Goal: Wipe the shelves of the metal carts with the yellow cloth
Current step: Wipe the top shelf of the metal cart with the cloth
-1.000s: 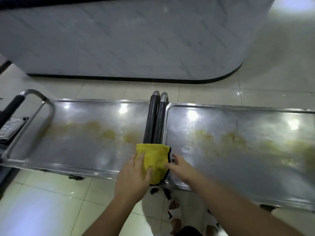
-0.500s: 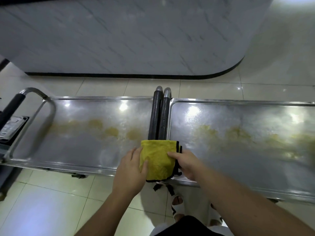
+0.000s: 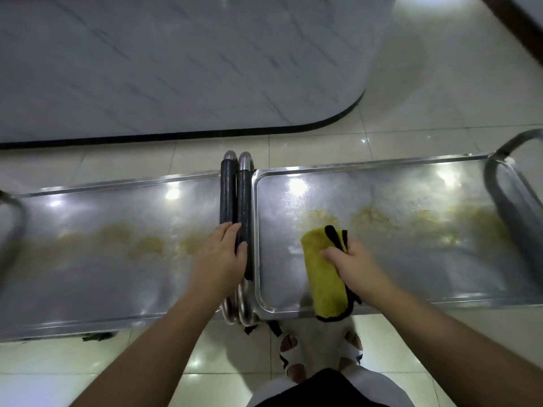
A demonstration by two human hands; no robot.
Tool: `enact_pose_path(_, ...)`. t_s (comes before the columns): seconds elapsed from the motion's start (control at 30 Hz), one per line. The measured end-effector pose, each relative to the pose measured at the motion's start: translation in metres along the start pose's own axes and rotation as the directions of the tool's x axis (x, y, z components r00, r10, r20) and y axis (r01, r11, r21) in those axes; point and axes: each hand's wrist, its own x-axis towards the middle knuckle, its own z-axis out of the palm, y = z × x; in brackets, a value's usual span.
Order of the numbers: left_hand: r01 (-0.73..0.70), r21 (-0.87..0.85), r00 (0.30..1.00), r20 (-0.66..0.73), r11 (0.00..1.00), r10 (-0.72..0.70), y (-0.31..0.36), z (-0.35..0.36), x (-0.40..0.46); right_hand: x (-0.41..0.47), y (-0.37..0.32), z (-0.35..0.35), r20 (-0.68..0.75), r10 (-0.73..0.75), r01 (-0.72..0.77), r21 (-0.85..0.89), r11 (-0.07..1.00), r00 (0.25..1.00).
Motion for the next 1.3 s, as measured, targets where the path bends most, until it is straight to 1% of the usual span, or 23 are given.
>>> enact_pose_path(0.07,-0.020,0.029,1.000,0.017,0.999,0.019,0.006,0.005,0.014,0.009,0.005,-0.008,-0.070,0.024,-0.026,-0.040,0.999,0.997)
enact_pose_path(0.13,-0.040,0.060,0.999,0.024,0.997,0.039,0.011,0.010,0.026,0.020,0.008,-0.008,-0.125,-0.009,-0.003,-0.095,0.996,0.992)
enact_pose_path(0.2,-0.052,0.092,0.998,0.023,0.994,0.050,0.015,0.014,0.037,0.034,0.012,-0.001,-0.156,-0.107,0.072,-0.213,0.974,0.982)
enact_pose_path(0.27,-0.064,0.120,0.998,0.022,0.991,0.062,0.017,0.021,0.048,0.043,0.019,0.012,-0.123,-0.241,0.182,-0.365,0.913,0.963)
enact_pose_path(0.33,-0.083,0.140,0.996,0.031,0.987,0.079,0.016,0.028,0.058,0.049,0.035,0.032,-0.034,-0.326,0.264,-0.515,0.816,0.945)
enact_pose_path(0.37,-0.092,0.151,0.995,0.037,0.984,0.088,0.016,0.032,0.062,0.050,0.046,0.044,0.045,-0.324,0.285,-0.596,0.750,0.945)
enact_pose_path(0.4,-0.102,0.162,0.995,0.040,0.982,0.096,0.015,0.036,0.066,0.048,0.058,0.057,0.138,-0.287,0.304,-0.664,0.684,0.948)
enact_pose_path(0.43,-0.110,0.175,0.994,0.042,0.978,0.104,0.015,0.039,0.068,0.046,0.074,0.068,0.238,-0.213,0.319,-0.706,0.632,0.948)
enact_pose_path(0.5,-0.112,0.201,0.994,0.039,0.973,0.107,0.016,0.045,0.073,0.037,0.108,0.088,0.384,-0.074,0.362,-0.765,0.533,0.920)
enact_pose_path(0.53,-0.106,0.208,0.994,0.032,0.972,0.102,0.016,0.047,0.075,0.033,0.121,0.096,0.414,-0.056,0.387,-0.784,0.486,0.909)
enact_pose_path(0.57,-0.099,0.207,0.995,0.019,0.973,0.097,0.016,0.047,0.079,0.032,0.132,0.102,0.406,-0.091,0.399,-0.788,0.470,0.909)
enact_pose_path(0.67,-0.082,0.210,0.995,-0.037,0.974,0.092,0.014,0.047,0.085,0.040,0.144,0.109,0.295,-0.195,0.354,-0.771,0.529,0.935)
enact_pose_path(0.7,-0.069,0.218,0.995,-0.054,0.973,0.083,0.014,0.047,0.086,0.046,0.145,0.112,0.277,-0.226,0.357,-0.777,0.519,0.934)
enact_pose_path(0.8,-0.007,0.232,0.997,-0.077,0.973,0.026,0.014,0.049,0.084,0.063,0.153,0.126,0.267,-0.202,0.333,-0.818,0.470,0.942)
enact_pose_path(0.87,0.003,0.250,0.998,-0.058,0.968,0.012,0.014,0.051,0.085,0.068,0.161,0.139,0.245,-0.183,0.303,-0.843,0.445,0.952)
enact_pose_path(0.93,0.000,0.269,0.998,-0.057,0.963,0.016,0.013,0.053,0.086,0.078,0.164,0.149,0.256,-0.220,0.328,-0.845,0.422,0.942)
enact_pose_path(1.03,-0.008,0.295,0.998,-0.057,0.956,0.026,0.012,0.055,0.086,0.112,0.154,0.153,0.277,-0.308,0.387,-0.832,0.397,0.910)
enact_pose_path(1.13,-0.008,0.310,0.998,-0.055,0.951,0.026,0.012,0.057,0.086,0.160,0.133,0.147,0.261,-0.344,0.384,-0.849,0.363,0.902)
enact_pose_path(1.23,-0.006,0.334,0.998,-0.064,0.943,0.029,0.012,0.058,0.086,0.216,0.100,0.133,0.282,-0.321,0.382,-0.871,0.309,0.904)
enact_pose_path(1.3,-0.009,0.354,0.998,-0.058,0.935,0.031,0.013,0.057,0.086,0.261,0.075,0.125,0.263,-0.307,0.353,-0.890,0.289,0.915)
